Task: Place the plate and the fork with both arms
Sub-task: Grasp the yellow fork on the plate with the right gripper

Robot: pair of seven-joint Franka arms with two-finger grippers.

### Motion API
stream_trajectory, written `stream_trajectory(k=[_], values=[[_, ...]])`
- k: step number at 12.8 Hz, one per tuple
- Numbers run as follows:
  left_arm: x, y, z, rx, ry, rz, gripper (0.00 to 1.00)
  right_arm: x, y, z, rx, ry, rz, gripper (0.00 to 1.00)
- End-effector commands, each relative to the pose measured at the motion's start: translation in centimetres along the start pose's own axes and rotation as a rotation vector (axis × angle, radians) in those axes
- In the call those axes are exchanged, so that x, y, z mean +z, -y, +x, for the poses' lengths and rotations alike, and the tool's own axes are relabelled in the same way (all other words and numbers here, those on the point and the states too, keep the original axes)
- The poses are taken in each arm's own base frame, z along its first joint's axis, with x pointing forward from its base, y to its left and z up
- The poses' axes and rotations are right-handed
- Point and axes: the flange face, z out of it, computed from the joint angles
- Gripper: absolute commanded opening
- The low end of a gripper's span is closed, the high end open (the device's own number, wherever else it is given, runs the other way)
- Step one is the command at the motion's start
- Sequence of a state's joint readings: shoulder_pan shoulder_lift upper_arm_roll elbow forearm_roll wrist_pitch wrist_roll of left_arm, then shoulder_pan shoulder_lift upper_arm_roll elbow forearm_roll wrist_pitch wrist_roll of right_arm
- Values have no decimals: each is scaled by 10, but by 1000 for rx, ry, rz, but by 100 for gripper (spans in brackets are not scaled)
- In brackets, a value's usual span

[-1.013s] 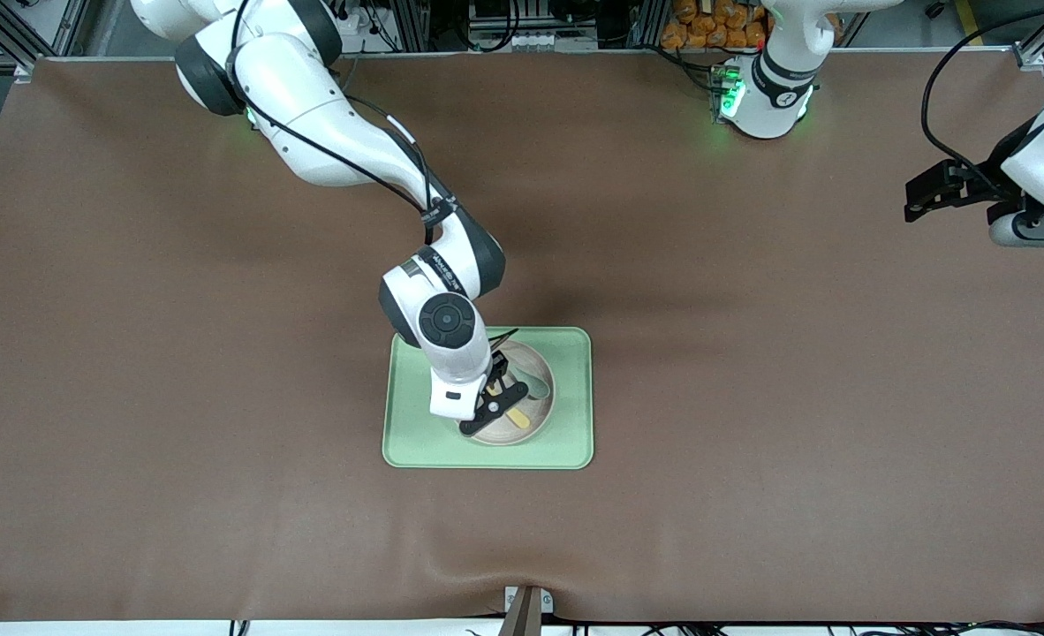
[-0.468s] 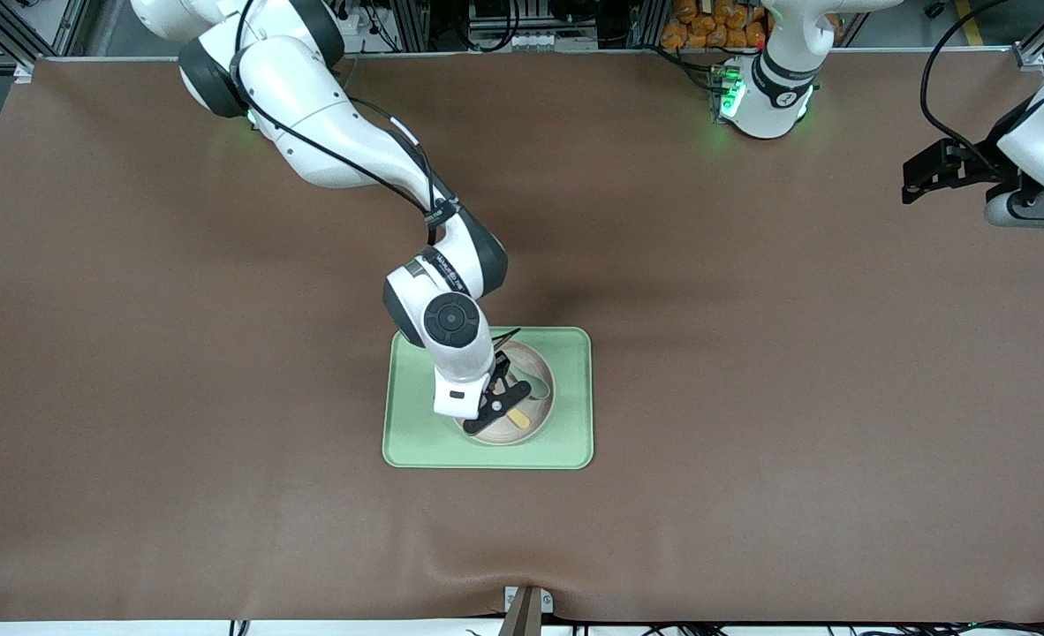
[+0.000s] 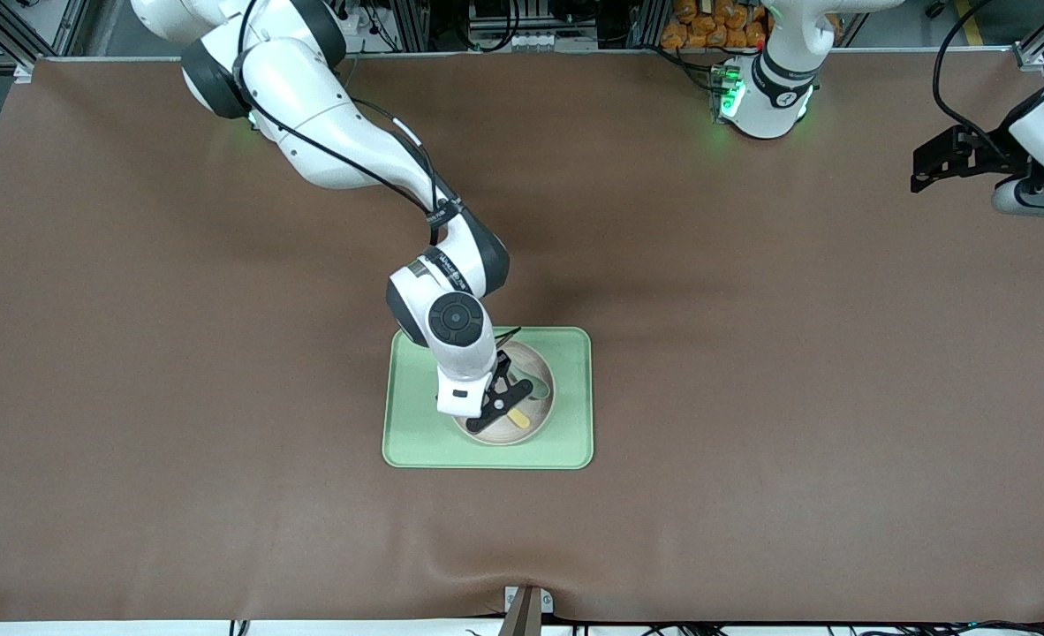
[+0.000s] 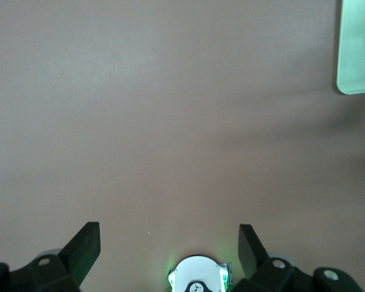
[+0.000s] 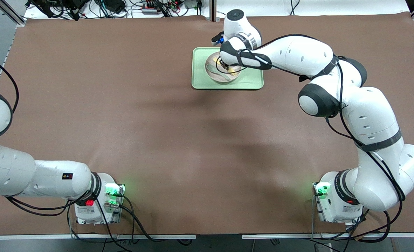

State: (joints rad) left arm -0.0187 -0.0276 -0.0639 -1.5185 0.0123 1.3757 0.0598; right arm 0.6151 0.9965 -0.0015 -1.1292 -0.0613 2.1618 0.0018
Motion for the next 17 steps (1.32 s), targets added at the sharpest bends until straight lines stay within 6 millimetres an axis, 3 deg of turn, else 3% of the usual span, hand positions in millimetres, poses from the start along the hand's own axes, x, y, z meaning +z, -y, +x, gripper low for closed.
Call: stream_trajectory(k=[1, 2, 5, 6, 10, 12, 17], values=[[-9, -2, -2, 3, -53, -11, 100, 6, 5, 3, -4, 0, -32, 24], [-9, -2, -2, 3, -55, -11, 100, 5, 4, 3, -1, -1, -32, 16], [-15, -1, 0, -1, -94, -7, 100, -2, 2, 5, 5, -4, -28, 11], [-16, 0, 0, -2, -103, -2, 100, -6, 0, 6, 13, -7, -23, 1], [-15, 15, 1, -29, -106, -7, 100, -11, 1, 7, 42, -9, -6, 0], [-17, 16, 1, -12, -112, -6, 100, -25, 1, 7, 58, 15, 13, 0], [-22, 10, 8, 2, -160, -1, 100, -75, -61, 4, 157, 31, 58, 0]])
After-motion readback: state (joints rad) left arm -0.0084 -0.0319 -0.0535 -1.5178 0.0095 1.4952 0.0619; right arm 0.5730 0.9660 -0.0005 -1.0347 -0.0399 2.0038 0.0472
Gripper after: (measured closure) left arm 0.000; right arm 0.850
